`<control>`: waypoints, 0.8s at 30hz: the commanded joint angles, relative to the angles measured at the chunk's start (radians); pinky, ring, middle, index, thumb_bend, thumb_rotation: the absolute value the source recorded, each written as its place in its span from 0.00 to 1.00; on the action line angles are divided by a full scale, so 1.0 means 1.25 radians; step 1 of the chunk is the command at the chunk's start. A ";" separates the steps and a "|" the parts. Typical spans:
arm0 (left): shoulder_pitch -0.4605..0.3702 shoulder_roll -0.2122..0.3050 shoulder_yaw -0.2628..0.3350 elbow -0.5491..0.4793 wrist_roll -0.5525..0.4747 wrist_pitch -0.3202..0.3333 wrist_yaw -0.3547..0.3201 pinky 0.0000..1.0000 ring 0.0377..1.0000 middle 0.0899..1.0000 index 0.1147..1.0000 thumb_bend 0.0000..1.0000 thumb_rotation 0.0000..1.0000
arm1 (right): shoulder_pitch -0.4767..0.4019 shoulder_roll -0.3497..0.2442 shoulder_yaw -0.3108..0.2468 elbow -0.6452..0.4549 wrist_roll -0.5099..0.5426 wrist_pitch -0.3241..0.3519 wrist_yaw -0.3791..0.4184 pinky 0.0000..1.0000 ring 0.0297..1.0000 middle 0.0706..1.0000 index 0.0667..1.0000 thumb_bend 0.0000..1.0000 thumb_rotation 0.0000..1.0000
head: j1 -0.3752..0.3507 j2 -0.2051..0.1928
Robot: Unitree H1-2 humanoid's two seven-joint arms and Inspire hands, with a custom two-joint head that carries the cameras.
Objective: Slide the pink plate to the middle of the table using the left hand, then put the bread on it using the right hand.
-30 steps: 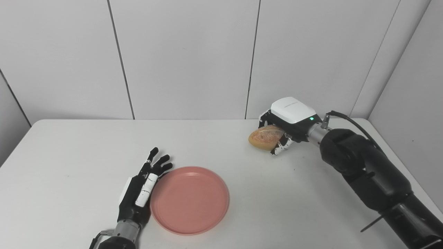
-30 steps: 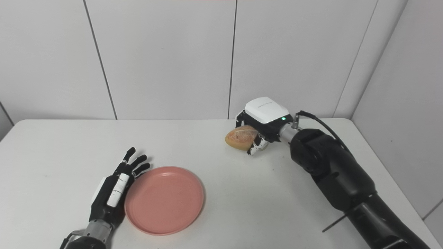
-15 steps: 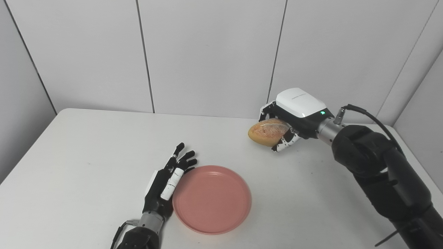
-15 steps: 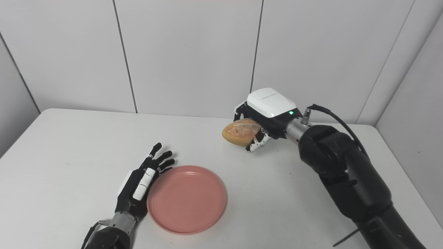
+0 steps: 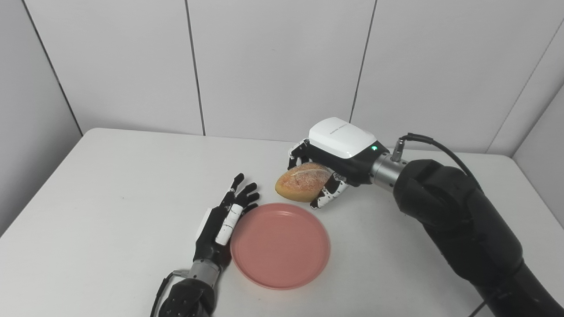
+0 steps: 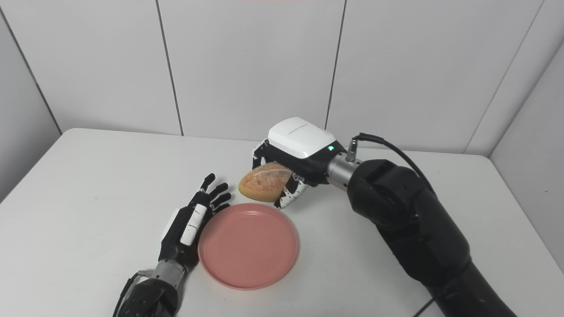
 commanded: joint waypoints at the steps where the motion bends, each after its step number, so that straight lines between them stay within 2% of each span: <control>1: 0.012 -0.010 -0.003 -0.016 0.002 0.033 0.009 0.86 0.87 0.89 0.94 0.95 0.80 | -0.048 0.000 -0.004 -0.030 0.002 0.002 0.009 0.30 0.35 0.37 0.47 0.53 0.00 | 0.004 0.004; 4: 0.014 -0.010 -0.005 -0.031 0.007 0.042 0.014 0.85 0.87 0.89 0.94 0.96 0.81 | -0.048 0.004 -0.004 -0.030 0.009 -0.003 0.018 0.33 0.36 0.38 0.47 0.53 0.00 | 0.009 0.013; 9: 0.012 -0.010 -0.004 -0.038 0.003 0.048 0.016 0.87 0.87 0.90 0.95 0.98 0.82 | -0.049 0.009 0.010 -0.023 0.015 0.002 0.051 0.24 0.29 0.36 0.47 0.52 0.00 | 0.012 0.029; 13: 0.009 -0.011 -0.002 -0.044 -0.001 0.059 0.016 0.87 0.88 0.90 0.95 0.98 0.81 | -0.047 0.012 0.020 -0.025 0.015 0.002 0.071 0.23 0.29 0.36 0.47 0.53 0.00 | 0.012 0.037; 24: 0.011 -0.013 -0.008 -0.067 0.011 0.093 0.027 0.85 0.85 0.88 0.94 0.98 0.82 | -0.043 0.026 0.038 -0.012 0.006 -0.008 0.084 0.24 0.29 0.36 0.47 0.53 0.00 | 0.015 0.040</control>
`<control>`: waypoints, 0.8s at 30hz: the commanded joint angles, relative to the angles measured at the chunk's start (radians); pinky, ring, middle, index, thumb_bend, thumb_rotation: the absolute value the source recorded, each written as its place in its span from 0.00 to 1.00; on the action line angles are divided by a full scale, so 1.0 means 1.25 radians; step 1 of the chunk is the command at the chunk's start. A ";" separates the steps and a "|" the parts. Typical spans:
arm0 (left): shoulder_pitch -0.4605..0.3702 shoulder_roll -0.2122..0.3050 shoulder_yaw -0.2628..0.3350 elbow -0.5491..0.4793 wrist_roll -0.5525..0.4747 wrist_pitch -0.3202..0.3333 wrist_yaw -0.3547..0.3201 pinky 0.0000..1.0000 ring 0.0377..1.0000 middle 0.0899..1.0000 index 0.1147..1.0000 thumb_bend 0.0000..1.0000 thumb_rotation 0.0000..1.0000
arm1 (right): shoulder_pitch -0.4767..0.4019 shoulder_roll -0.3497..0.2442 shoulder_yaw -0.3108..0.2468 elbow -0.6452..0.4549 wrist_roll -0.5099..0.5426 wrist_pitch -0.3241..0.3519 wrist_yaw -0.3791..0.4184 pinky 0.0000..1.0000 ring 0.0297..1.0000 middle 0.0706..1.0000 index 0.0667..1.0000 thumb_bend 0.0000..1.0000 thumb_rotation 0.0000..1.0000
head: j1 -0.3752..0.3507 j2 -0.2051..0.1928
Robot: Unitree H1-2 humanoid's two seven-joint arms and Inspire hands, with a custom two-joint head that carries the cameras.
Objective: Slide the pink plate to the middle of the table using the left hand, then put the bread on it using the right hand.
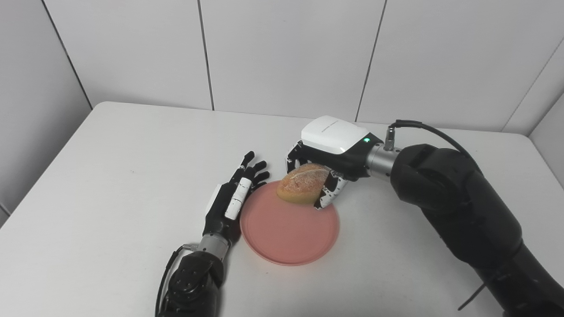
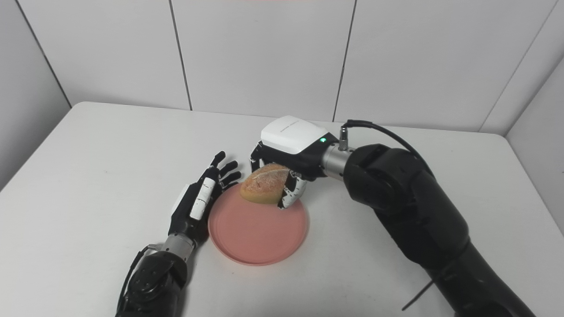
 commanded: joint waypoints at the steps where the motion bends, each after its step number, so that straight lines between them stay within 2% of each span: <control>1: 0.000 -0.010 -0.003 -0.006 0.001 0.012 0.004 0.85 0.85 0.88 0.94 0.98 0.82 | -0.035 0.008 0.001 -0.012 -0.002 -0.007 -0.008 0.23 0.29 0.36 0.47 0.53 0.00 | 0.001 -0.001; 10: -0.004 -0.009 -0.008 0.008 0.002 -0.002 -0.001 0.86 0.86 0.88 0.93 0.96 0.82 | -0.021 0.015 0.044 0.030 -0.013 -0.021 -0.011 0.23 0.28 0.43 0.45 0.53 0.00 | 0.004 -0.004; 18: -0.004 -0.016 -0.011 0.004 0.001 0.005 0.003 0.86 0.85 0.88 0.93 0.96 0.84 | -0.011 0.023 0.047 0.088 -0.009 -0.048 -0.055 0.23 0.27 0.43 0.45 0.53 0.00 | 0.007 -0.002; 24: -0.003 -0.022 -0.009 0.001 -0.004 0.005 0.004 0.87 0.85 0.88 0.93 0.92 0.88 | -0.008 0.032 0.051 0.128 -0.005 -0.086 -0.099 0.23 0.27 0.43 0.45 0.53 0.00 | 0.010 0.000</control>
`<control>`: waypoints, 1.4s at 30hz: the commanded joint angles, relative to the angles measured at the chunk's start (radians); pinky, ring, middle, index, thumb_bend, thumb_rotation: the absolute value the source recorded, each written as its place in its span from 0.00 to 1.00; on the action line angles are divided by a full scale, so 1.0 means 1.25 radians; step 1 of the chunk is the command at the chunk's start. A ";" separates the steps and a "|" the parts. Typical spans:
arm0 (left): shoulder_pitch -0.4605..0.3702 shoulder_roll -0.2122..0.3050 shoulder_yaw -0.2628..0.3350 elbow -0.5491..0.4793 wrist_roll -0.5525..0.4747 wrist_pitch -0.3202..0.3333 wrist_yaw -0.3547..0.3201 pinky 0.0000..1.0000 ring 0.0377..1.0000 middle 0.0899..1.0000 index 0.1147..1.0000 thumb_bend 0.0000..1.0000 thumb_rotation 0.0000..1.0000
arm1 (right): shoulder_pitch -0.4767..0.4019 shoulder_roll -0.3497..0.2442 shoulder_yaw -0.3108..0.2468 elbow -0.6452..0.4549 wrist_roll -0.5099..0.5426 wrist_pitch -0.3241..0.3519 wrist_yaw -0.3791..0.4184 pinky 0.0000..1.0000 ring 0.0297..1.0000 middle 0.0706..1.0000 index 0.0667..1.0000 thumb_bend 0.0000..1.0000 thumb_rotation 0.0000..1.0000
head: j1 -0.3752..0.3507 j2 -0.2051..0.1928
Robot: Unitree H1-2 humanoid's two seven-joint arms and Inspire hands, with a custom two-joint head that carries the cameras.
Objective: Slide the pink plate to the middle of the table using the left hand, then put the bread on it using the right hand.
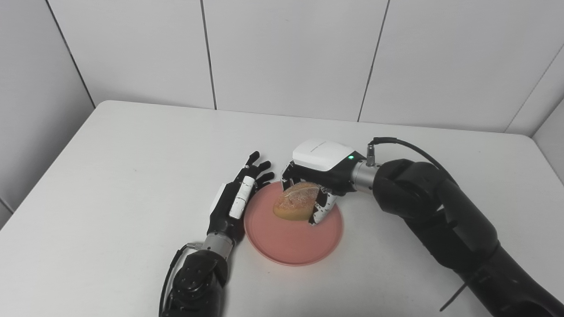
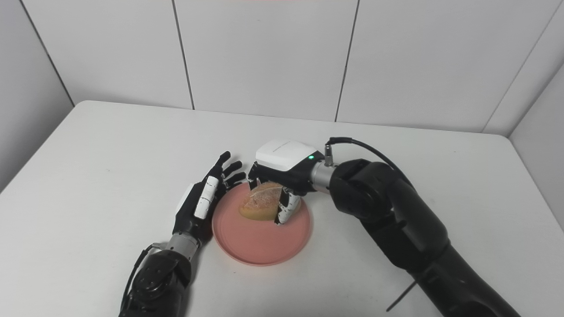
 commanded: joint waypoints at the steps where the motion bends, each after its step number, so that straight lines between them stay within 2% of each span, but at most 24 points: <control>1: -0.002 -0.015 -0.003 -0.001 -0.004 0.004 0.002 0.87 0.85 0.88 0.94 0.91 0.89 | -0.019 0.003 -0.011 0.002 0.008 -0.038 -0.040 0.23 0.28 0.43 0.45 0.53 0.00 | 0.000 -0.001; 3: -0.003 -0.016 -0.002 0.000 -0.004 0.002 0.001 0.88 0.84 0.88 0.94 0.90 0.90 | -0.017 0.005 -0.012 0.014 0.014 -0.047 -0.047 0.24 0.28 0.43 0.45 0.53 0.00 | 0.000 -0.001; 7: -0.003 -0.017 -0.001 0.001 -0.004 0.001 0.000 0.88 0.84 0.89 0.93 0.90 0.90 | -0.012 0.007 -0.013 0.039 0.024 -0.070 -0.067 0.25 0.30 0.37 0.48 0.52 0.00 | 0.001 -0.001; 12: -0.004 -0.016 -0.002 0.001 -0.003 0.006 0.000 0.88 0.84 0.89 0.93 0.90 0.90 | -0.006 0.009 -0.011 0.051 0.021 -0.088 -0.090 0.26 0.31 0.38 0.48 0.52 0.00 | 0.001 0.000; 21: -0.006 -0.014 -0.004 0.002 -0.005 0.007 -0.006 0.88 0.85 0.88 0.93 0.89 0.90 | -0.004 0.015 -0.001 0.052 0.017 -0.078 -0.075 0.31 0.37 0.41 0.48 0.53 0.00 | 0.001 0.003; 35: -0.005 -0.011 -0.006 -0.004 -0.003 0.016 -0.007 0.82 0.86 0.88 0.92 0.88 0.90 | 0.008 0.009 0.021 0.040 -0.013 -0.057 -0.049 0.38 0.44 0.44 0.46 0.53 0.01 | -0.003 0.004; 37: -0.005 -0.011 -0.006 -0.005 -0.004 0.019 -0.007 0.83 0.86 0.88 0.92 0.89 0.90 | 0.008 0.010 0.018 0.037 -0.017 -0.052 -0.045 0.42 0.49 0.53 0.46 0.52 0.12 | -0.003 0.002; 38: -0.005 -0.012 -0.006 -0.006 -0.004 0.021 -0.007 0.84 0.86 0.88 0.92 0.89 0.90 | 0.009 0.010 0.016 0.037 -0.018 -0.051 -0.044 0.45 0.53 0.58 0.52 0.80 0.20 | -0.003 0.002; 40: -0.005 -0.014 -0.006 -0.009 -0.004 0.025 -0.004 0.84 0.86 0.87 0.92 0.88 0.90 | 0.010 0.009 0.014 0.038 -0.022 -0.056 -0.046 0.48 0.56 0.60 0.56 0.94 0.26 | -0.003 0.002; 42: -0.005 -0.015 -0.005 -0.008 -0.004 0.025 -0.003 0.83 0.86 0.87 0.92 0.88 0.90 | 0.015 0.008 0.013 0.037 -0.027 -0.059 -0.050 0.51 0.58 0.61 0.58 0.99 0.28 | -0.003 0.002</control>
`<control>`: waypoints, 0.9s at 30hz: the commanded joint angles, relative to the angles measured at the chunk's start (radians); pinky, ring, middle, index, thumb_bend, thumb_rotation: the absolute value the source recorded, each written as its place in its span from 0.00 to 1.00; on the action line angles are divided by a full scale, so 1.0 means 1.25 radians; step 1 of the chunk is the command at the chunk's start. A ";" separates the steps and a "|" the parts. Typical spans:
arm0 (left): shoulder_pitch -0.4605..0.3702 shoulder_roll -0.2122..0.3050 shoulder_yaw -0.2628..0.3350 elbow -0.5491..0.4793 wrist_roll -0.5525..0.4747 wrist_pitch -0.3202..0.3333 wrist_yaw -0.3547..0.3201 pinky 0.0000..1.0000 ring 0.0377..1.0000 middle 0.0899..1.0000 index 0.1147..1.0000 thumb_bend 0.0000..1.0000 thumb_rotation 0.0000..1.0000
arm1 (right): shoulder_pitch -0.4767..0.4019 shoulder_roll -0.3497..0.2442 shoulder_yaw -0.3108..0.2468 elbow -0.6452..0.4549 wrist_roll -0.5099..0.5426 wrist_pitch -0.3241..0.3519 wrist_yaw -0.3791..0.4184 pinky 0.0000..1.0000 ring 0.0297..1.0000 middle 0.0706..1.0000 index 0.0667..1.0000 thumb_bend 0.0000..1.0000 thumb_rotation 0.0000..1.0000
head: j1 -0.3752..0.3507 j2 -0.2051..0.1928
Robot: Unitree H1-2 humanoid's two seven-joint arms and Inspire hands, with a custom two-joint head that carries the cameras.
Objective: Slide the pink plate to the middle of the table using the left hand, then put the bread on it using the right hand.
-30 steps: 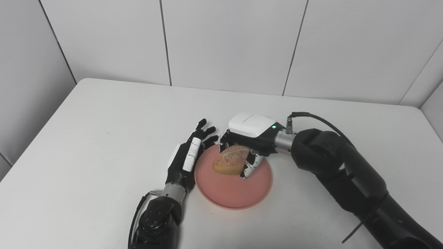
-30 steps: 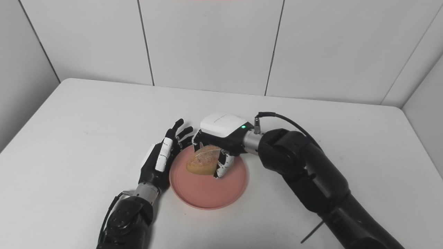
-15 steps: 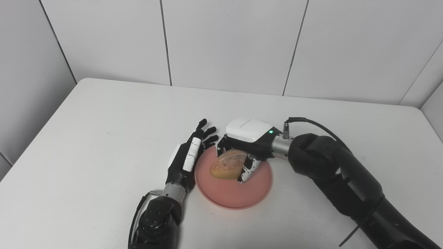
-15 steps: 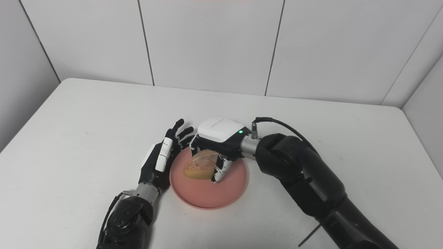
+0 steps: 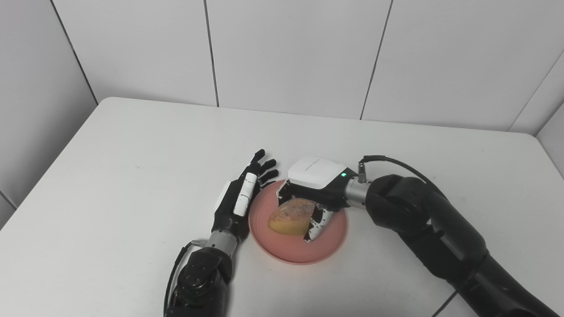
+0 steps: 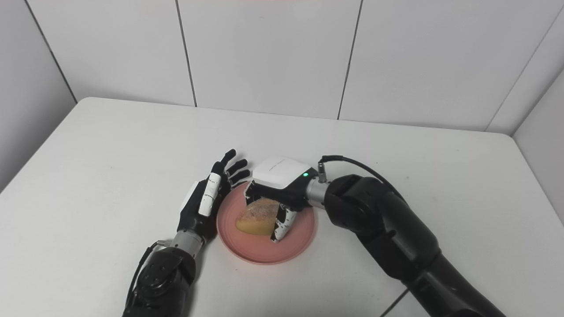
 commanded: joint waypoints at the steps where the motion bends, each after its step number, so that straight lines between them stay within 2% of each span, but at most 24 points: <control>1: -0.005 -0.007 -0.003 -0.005 -0.004 0.015 -0.001 0.84 0.86 0.87 0.92 0.89 0.89 | -0.017 -0.007 -0.015 -0.028 -0.002 -0.002 -0.016 0.52 0.59 0.61 0.59 1.00 0.29 | 0.001 -0.001; 4: -0.005 -0.007 -0.003 -0.007 -0.002 0.019 0.000 0.86 0.87 0.87 0.92 0.89 0.90 | -0.010 -0.008 -0.019 -0.034 -0.004 0.004 -0.012 0.57 0.62 0.63 0.61 1.00 0.29 | 0.003 -0.001; 10: -0.006 -0.005 -0.004 -0.001 -0.001 0.010 -0.004 0.83 0.86 0.88 0.93 0.91 0.89 | 0.000 -0.011 -0.034 -0.047 0.003 0.005 -0.017 0.60 0.65 0.64 0.60 1.00 0.29 | 0.002 -0.002; 13: -0.006 -0.005 -0.003 0.003 -0.005 0.003 -0.007 0.85 0.86 0.88 0.93 0.90 0.89 | 0.004 -0.012 -0.052 -0.052 0.025 0.001 -0.021 0.62 0.67 0.66 0.61 1.00 0.34 | -0.001 -0.004; 14: -0.006 -0.005 -0.002 0.003 -0.006 0.001 -0.007 0.86 0.87 0.89 0.93 0.90 0.89 | 0.006 -0.013 -0.058 -0.054 0.032 -0.003 -0.022 0.64 0.68 0.67 0.62 1.00 0.42 | -0.001 -0.004; 18: -0.004 -0.006 -0.003 0.005 0.000 -0.009 -0.002 0.87 0.86 0.89 0.93 0.89 0.89 | 0.020 -0.020 -0.087 -0.088 0.054 0.007 -0.024 0.65 0.68 0.67 0.66 1.00 0.56 | 0.002 -0.006; 22: -0.003 -0.005 -0.003 0.008 0.008 -0.018 0.002 0.86 0.86 0.89 0.93 0.91 0.90 | 0.047 -0.021 -0.123 -0.128 0.065 0.023 -0.034 0.62 0.66 0.66 0.67 1.00 0.59 | 0.000 -0.009; 25: -0.001 -0.003 -0.004 0.012 0.019 -0.035 0.005 0.88 0.86 0.89 0.94 0.91 0.91 | 0.085 -0.014 -0.167 -0.151 0.102 0.009 -0.080 0.60 0.65 0.65 0.69 1.00 0.62 | -0.003 -0.012; 27: 0.001 -0.001 -0.006 0.011 0.026 -0.042 0.008 0.90 0.87 0.89 0.95 0.90 0.91 | 0.109 -0.005 -0.193 -0.161 0.120 0.002 -0.115 0.60 0.66 0.68 0.76 1.00 0.67 | -0.005 -0.013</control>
